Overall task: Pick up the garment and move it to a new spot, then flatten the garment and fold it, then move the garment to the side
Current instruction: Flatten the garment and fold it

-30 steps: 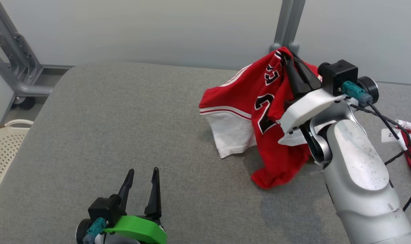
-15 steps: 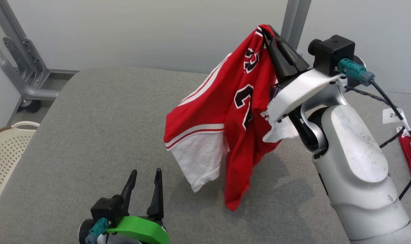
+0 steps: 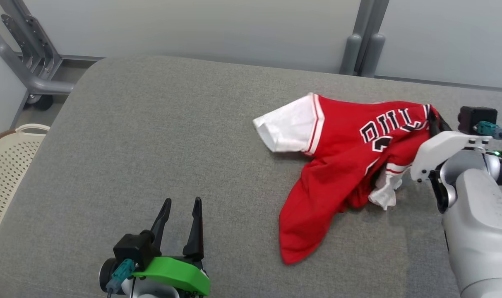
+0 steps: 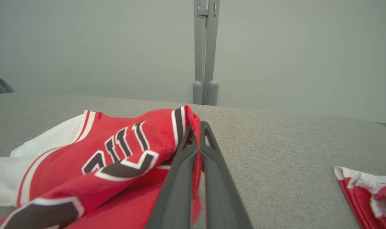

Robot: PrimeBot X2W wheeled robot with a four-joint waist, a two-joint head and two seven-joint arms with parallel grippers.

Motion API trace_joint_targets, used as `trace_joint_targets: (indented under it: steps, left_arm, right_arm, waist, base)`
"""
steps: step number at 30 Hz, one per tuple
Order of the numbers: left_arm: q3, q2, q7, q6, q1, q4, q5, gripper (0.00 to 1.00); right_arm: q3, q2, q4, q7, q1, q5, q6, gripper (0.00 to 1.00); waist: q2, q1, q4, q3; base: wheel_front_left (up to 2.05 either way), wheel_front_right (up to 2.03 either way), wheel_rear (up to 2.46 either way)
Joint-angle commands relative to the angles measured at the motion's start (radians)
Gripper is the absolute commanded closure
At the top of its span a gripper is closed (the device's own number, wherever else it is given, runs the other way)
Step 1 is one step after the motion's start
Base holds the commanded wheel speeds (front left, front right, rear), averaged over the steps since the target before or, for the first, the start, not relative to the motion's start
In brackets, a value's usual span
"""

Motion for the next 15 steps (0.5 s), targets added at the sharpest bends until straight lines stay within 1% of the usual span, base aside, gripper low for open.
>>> trace_joint_targets:
  steps: [1,6,12,13,14,15]
  left_arm:
    - [-0.001,0.000,0.000,-0.004,-0.019,0.001,0.005,0.00]
    - [-0.008,-0.003,0.000,-0.007,-0.018,0.006,0.007,0.00]
    - [-0.031,-0.005,0.000,-0.015,-0.025,0.016,0.009,0.00]
    - [-0.036,-0.005,0.000,-0.016,-0.024,0.018,0.010,0.00]
    - [-0.040,-0.005,0.000,-0.017,-0.022,0.020,0.010,0.00]
    - [-0.043,-0.005,0.000,-0.018,-0.020,0.022,0.010,0.00]
  right_arm:
    - [-0.031,-0.010,0.014,-0.014,-0.006,-0.019,0.000,1.00]
    - [-0.149,-0.020,0.058,-0.053,0.006,-0.081,0.000,1.00]
    - [-0.204,-0.009,0.109,-0.096,0.030,-0.131,0.000,1.00]
    - [-0.207,-0.008,0.118,-0.105,0.033,-0.139,0.000,0.85]
    - [-0.213,-0.007,0.124,-0.112,0.036,-0.143,0.000,0.56]
    - [-0.217,-0.005,0.131,-0.118,0.040,-0.147,0.000,0.07]
  waist:
    - [0.0041,0.0000,-0.004,0.009]
    - [0.0041,0.0000,-0.027,0.014]
    - [0.0041,0.0000,-0.054,0.013]
    - [0.0041,0.0000,-0.058,0.011]
    - [0.0041,0.0000,-0.063,0.009]
    - [0.0041,0.0000,-0.067,0.006]
  base:
    - [0.00,0.00,0.00]
    - [0.00,0.00,0.00]
    - [0.00,0.00,0.00]
    - [0.00,0.00,0.00]
    - [0.00,0.00,0.00]
    - [0.00,0.00,0.00]
